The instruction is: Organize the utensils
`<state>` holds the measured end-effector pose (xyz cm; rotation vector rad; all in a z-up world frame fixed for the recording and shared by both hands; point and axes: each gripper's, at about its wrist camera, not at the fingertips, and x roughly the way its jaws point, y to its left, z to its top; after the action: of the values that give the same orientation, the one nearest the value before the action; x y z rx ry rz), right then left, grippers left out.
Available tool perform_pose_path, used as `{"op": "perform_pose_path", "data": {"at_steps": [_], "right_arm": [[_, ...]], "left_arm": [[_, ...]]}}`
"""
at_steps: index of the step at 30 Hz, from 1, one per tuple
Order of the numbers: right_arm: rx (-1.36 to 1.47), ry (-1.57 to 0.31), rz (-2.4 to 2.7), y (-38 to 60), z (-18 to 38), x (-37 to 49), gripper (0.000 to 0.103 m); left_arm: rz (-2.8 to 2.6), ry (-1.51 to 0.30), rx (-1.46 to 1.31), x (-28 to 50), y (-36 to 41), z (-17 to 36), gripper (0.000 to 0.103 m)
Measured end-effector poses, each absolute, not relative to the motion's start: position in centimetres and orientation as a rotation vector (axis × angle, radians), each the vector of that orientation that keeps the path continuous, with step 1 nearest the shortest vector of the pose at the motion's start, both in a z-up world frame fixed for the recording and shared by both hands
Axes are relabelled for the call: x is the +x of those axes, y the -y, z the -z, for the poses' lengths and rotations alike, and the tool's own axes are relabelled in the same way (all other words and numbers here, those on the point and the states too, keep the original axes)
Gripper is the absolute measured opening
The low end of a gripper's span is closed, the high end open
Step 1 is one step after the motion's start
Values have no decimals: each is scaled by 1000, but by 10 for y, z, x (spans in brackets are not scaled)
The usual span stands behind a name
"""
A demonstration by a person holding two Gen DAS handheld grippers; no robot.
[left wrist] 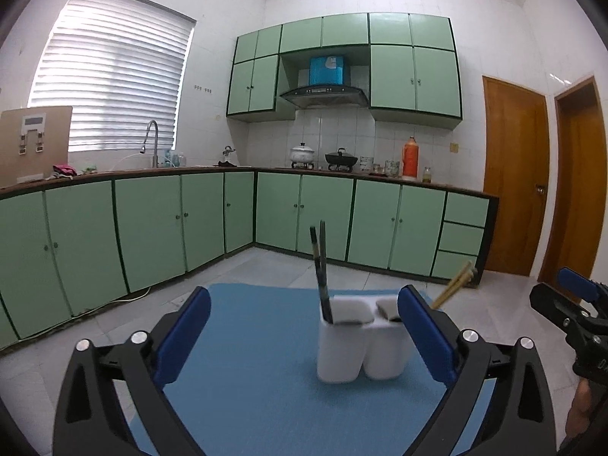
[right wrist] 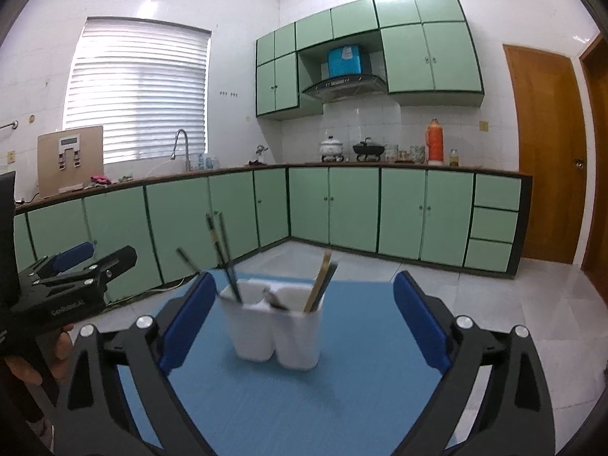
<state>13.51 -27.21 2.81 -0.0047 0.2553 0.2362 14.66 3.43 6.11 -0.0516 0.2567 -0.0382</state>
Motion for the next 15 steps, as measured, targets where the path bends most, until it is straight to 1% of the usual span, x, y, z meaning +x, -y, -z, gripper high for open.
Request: {"op": "perform_pose_path", "data": {"at_steps": [4, 15], "right_arm": [[14, -283, -217, 272, -26, 116, 97], [-6, -438, -172, 264, -19, 92, 98]], "left_arm": [[41, -279, -48, 125, -37, -56, 97], [55, -394, 7, 86, -30, -55, 97]]}}
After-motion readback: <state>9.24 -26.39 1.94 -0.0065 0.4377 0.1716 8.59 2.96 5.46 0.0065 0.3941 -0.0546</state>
